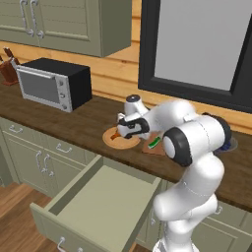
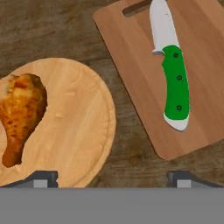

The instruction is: Pick up the knife from the drawer and place it on the cutting board. Then place the meat from the plate to the cutting board.

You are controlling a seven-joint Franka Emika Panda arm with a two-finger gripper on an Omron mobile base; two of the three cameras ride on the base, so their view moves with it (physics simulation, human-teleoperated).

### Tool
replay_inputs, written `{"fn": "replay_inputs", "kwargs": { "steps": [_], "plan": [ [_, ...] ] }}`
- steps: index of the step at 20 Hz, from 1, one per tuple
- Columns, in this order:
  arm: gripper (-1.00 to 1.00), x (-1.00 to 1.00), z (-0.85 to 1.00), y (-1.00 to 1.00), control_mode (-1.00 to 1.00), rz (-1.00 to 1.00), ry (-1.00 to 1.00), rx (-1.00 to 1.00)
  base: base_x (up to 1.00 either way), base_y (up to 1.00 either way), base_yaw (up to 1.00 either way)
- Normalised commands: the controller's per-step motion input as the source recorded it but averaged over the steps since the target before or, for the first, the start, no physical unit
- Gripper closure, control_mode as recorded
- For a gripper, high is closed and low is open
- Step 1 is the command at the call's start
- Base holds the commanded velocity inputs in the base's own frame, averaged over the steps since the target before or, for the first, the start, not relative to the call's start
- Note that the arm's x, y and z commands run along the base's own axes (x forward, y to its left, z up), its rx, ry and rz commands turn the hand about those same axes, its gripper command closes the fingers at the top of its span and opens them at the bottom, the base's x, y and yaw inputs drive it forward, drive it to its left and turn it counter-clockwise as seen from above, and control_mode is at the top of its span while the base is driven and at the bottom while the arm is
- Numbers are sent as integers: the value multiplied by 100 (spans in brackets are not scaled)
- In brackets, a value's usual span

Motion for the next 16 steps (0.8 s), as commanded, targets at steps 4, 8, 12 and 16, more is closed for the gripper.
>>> {"fn": "replay_inputs", "kwargs": {
  "steps": [4, 8, 12, 16],
  "plan": [
    [-100, 62, 0, 55, -100, 0, 0, 0, 0, 0, 0],
    [-100, 53, 0, 25, -100, 0, 0, 0, 0, 0, 0],
    [-100, 43, -8, 2, -100, 0, 0, 0, 0, 0, 0],
    [-100, 37, -20, 0, -100, 0, 0, 0, 0, 0, 0]
  ]
}}
